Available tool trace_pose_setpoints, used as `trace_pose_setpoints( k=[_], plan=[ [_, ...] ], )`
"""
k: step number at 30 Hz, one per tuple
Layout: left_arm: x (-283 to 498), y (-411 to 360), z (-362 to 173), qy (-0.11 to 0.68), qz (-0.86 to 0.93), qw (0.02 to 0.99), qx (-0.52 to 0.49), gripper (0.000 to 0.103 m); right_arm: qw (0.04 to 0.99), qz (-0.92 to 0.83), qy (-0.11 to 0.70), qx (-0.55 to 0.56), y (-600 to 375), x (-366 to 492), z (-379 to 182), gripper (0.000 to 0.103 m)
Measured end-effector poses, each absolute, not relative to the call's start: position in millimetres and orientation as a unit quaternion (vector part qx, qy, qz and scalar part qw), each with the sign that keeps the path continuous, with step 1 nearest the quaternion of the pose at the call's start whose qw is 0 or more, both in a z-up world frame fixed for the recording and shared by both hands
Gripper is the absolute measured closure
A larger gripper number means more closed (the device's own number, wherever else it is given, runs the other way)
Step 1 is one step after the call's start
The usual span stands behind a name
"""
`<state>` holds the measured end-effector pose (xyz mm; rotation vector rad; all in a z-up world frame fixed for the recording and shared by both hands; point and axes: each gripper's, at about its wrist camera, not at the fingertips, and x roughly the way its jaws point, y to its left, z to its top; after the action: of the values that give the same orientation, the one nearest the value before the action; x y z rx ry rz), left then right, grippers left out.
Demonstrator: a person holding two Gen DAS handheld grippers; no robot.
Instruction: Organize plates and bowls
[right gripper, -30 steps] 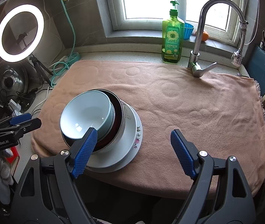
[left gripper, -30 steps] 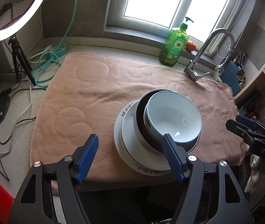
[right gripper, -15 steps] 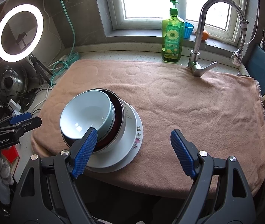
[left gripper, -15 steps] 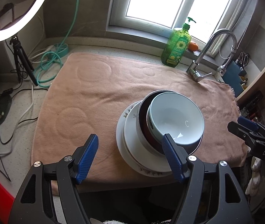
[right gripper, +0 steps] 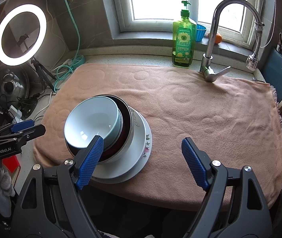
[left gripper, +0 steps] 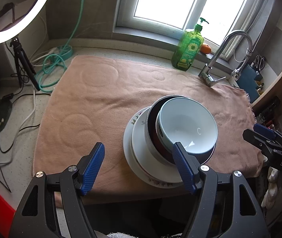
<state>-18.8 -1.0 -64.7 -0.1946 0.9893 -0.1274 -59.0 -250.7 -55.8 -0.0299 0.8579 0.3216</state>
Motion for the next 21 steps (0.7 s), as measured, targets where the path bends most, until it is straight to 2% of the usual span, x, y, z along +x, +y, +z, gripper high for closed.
trace_pose_setpoints(
  k=[21],
  plan=[
    [-14.6,-2.8,-66.0,0.473,-0.062,0.874,-0.091,0.035,0.895,0.148,0.421,-0.012,-253.1,-54.0,-59.9,0.02]
  ],
)
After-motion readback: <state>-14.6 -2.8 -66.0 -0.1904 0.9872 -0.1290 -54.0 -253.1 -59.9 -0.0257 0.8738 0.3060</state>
